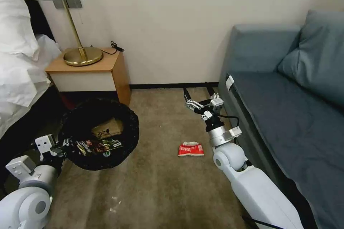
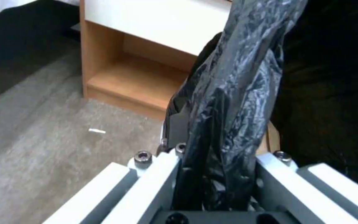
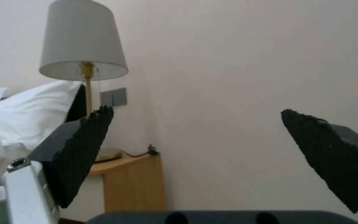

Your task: Pick up the trash bin, then pick up the garbage on the floor and place it into the trash bin.

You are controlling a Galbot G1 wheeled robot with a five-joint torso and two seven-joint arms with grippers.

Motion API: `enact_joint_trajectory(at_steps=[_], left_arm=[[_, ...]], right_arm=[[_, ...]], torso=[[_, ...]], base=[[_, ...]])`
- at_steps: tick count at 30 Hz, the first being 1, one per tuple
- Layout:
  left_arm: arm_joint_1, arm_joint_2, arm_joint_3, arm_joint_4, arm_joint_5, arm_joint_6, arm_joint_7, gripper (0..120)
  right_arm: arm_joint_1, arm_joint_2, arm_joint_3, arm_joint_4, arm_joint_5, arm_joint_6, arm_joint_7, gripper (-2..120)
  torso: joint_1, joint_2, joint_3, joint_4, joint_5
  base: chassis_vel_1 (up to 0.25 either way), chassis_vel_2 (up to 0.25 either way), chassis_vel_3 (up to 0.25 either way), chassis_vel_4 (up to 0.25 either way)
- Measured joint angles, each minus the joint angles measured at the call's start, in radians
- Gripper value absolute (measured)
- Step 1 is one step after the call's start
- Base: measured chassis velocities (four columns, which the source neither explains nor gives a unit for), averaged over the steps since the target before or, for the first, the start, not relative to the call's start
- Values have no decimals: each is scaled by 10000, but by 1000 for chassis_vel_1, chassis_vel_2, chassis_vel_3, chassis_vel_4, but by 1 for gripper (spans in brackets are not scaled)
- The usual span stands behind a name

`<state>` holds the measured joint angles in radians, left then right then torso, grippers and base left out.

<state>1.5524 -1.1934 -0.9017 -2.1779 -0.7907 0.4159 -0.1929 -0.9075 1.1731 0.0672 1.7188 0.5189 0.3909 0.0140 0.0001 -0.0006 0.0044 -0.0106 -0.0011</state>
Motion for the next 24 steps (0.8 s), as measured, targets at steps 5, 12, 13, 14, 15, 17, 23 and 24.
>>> enact_joint_trajectory(at_steps=[5, 12, 13, 14, 15, 17, 23, 24], left_arm=[[-28, -19, 29, 58, 33, -22, 0, 1], [-100, 23, 45, 149, 30, -40, 1, 1], [-121, 43, 52, 190, 25, -45, 1, 1], [-121, 43, 52, 190, 25, -45, 1, 1], [-137, 58, 57, 224, 23, -48, 0, 1], [-171, 87, 67, 289, 10, -51, 1, 1], [-250, 171, 80, 369, -61, -53, 1, 1], [-250, 171, 80, 369, -61, -53, 1, 1]], right_arm=[[-18, 2, -39, -89, -11, 52, -41, 100], [29, 49, -120, -259, -88, 213, -55, 100], [29, 55, -133, -297, -110, 202, -62, 100], [29, 55, -133, -297, -110, 202, -62, 100], [28, 69, -148, -341, -128, 207, -63, 100], [23, 91, -169, -424, -189, 232, -65, 100], [21, 129, -205, -569, -297, 304, -66, 100], [21, 129, -205, -569, -297, 304, -66, 100]], torso=[[0, 0, 0, 1, -1], [0, -1, 2, 2, 0], [0, 0, 2, 2, 1], [0, 0, 2, 2, 1], [0, 0, 1, 2, -1], [1, 0, 2, 1, -1], [0, 0, 1, 2, 0], [0, 0, 1, 2, 0]], base=[[-115, 102, 107, -107], [-98, 95, 99, -91], [-113, 118, 133, -111], [-113, 118, 133, -111], [-113, 134, 129, -111], [-112, 130, 125, -122], [-98, 86, 103, -103], [-72, 30, 75, -63]])
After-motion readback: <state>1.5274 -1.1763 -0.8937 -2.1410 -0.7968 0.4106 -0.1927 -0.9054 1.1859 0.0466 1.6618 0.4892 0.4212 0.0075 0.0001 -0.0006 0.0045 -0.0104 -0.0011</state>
